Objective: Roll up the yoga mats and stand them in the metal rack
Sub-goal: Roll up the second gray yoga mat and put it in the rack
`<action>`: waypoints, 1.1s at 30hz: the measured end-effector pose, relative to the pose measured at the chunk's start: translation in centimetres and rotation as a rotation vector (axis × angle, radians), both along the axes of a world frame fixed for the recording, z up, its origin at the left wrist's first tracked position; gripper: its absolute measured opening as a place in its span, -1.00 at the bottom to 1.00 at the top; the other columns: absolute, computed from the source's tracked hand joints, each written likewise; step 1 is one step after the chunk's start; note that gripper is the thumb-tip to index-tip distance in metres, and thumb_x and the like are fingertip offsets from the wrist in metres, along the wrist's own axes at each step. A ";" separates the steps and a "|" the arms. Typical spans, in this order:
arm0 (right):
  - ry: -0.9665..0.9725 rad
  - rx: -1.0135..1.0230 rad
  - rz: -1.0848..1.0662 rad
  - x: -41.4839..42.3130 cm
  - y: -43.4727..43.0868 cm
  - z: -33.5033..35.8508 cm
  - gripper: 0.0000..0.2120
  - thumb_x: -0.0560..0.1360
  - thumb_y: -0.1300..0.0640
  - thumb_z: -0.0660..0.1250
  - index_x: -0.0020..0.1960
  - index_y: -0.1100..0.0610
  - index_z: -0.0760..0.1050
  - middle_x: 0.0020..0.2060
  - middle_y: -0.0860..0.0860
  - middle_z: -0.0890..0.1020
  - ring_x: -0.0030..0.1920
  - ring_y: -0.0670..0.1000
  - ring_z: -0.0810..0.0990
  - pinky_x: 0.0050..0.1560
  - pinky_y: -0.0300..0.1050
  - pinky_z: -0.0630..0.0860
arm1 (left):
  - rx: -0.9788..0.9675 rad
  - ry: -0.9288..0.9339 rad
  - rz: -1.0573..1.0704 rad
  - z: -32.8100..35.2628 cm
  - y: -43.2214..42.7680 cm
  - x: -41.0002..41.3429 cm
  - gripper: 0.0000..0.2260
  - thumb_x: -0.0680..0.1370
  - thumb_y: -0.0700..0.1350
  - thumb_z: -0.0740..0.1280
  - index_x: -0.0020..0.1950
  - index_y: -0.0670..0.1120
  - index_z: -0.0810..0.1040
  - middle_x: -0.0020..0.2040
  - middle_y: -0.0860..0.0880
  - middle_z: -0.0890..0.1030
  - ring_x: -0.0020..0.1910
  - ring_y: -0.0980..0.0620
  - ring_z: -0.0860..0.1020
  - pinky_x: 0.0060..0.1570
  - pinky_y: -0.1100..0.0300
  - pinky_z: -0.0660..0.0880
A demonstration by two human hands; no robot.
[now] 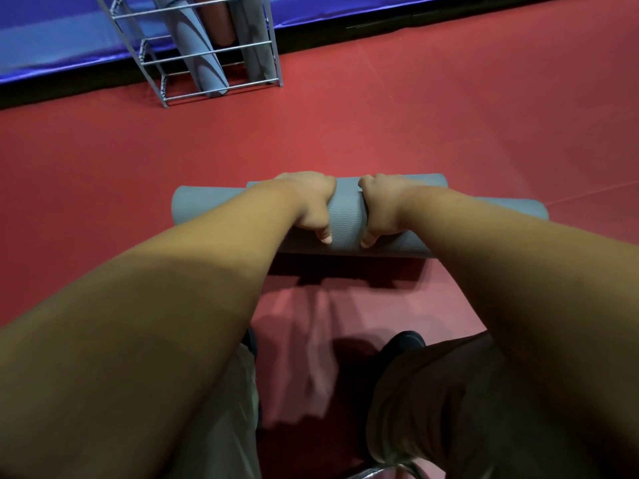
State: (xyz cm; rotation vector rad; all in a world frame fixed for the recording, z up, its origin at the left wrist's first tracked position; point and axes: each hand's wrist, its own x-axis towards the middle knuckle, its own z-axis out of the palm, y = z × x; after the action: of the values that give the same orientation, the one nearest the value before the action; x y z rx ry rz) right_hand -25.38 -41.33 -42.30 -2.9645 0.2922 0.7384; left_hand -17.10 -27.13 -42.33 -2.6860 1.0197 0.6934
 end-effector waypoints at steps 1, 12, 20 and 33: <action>0.002 0.003 -0.004 0.1 0.0 0.1 0.03 0.05 -0.29 0.72 0.37 0.09 0.41 0.27 0.07 0.60 0.19 0.20 0.60 0.25 0.15 0.61 | -0.002 0.005 0.003 -0.2 0.0 0.0 -0.18 0.24 0.25 0.69 0.35 -0.02 0.44 0.22 -0.05 0.60 0.17 -0.19 0.60 0.21 -0.10 0.60; 0.012 0.052 -0.037 -0.2 0.1 0.6 -0.22 0.16 -0.32 0.68 0.19 0.10 0.56 0.03 0.08 0.68 0.00 0.18 0.64 0.06 0.02 0.66 | -0.004 -0.134 -0.089 -0.2 0.0 -0.5 -0.09 0.20 0.32 0.70 0.37 -0.03 0.41 0.37 -0.05 0.54 0.37 -0.18 0.53 0.24 -0.09 0.48; -0.017 0.003 0.008 -0.5 0.0 -0.1 0.27 0.14 -0.34 0.70 0.63 0.08 0.18 0.48 0.12 0.39 0.45 0.29 0.42 0.44 0.23 0.46 | 0.013 -0.046 -0.014 0.6 0.2 0.2 -0.27 0.17 0.39 0.65 0.17 0.06 0.52 0.05 0.04 0.60 0.01 -0.13 0.60 -0.02 0.05 0.56; 0.023 0.033 -0.017 0.0 0.2 0.8 -0.21 0.17 -0.39 0.65 0.19 0.11 0.63 0.01 0.08 0.70 0.00 0.16 0.66 0.08 0.03 0.68 | 0.049 -0.123 -0.051 -0.4 -0.1 -0.7 0.05 0.19 0.31 0.71 0.49 -0.08 0.32 0.43 -0.10 0.47 0.44 -0.20 0.45 0.32 -0.14 0.44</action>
State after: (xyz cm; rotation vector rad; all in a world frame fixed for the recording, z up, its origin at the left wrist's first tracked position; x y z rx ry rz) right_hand -25.39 -41.15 -41.50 -2.9207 0.3028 0.7686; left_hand -17.84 -27.27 -42.73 -2.6150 1.0225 0.5288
